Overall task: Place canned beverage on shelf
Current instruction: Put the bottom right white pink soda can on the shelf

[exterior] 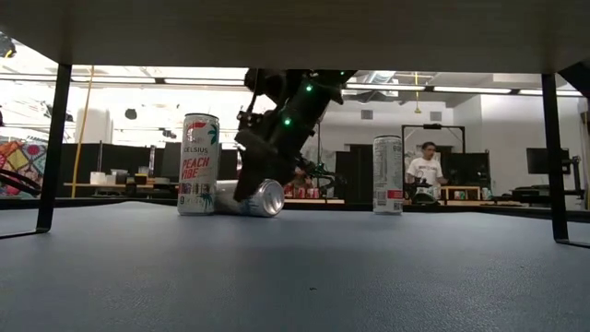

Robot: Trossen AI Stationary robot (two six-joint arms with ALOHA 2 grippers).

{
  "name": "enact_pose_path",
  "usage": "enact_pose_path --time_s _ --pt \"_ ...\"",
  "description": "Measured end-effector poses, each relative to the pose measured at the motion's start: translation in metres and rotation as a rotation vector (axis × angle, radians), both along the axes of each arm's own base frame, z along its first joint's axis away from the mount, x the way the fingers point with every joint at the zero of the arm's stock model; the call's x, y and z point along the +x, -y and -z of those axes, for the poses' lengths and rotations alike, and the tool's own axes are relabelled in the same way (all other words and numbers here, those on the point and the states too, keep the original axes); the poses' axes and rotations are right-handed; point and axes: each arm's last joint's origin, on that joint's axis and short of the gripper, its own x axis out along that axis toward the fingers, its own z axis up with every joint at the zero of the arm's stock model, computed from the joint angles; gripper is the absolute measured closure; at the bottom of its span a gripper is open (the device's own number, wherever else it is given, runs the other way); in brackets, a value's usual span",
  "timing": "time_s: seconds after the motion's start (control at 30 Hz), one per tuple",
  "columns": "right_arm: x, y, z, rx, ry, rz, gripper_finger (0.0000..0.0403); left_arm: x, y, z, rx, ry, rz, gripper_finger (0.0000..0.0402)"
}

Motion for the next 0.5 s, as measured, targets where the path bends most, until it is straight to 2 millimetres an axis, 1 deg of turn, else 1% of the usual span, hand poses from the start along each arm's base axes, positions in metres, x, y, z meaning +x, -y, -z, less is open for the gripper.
enact_pose_path --time_s 0.1,0.17,0.27,0.37,0.4,0.5 --pt "-0.001 0.001 0.003 -0.012 -0.021 0.034 0.0043 0.0 0.0 0.0 -0.002 0.0 -0.001 0.0015" --pt "-0.002 0.003 0.007 -0.008 -0.036 0.042 0.0065 0.0 0.0 0.0 -0.003 0.001 -0.002 0.0015" --pt "-0.006 0.003 0.011 0.009 -0.077 0.069 0.0111 0.0 0.0 0.0 -0.004 0.001 0.0 0.0015" --pt "-0.006 0.003 0.011 0.02 -0.078 0.09 0.017 0.0 0.0 0.0 -0.004 0.001 0.0 0.0015" --pt "-0.006 0.003 0.011 0.022 -0.078 0.092 0.0182 0.0 0.0 0.0 -0.004 0.001 0.0 0.0015" --pt "-0.006 0.003 0.011 0.025 -0.07 0.099 0.0182 0.0 0.0 0.0 -0.015 0.004 -0.009 0.0015"
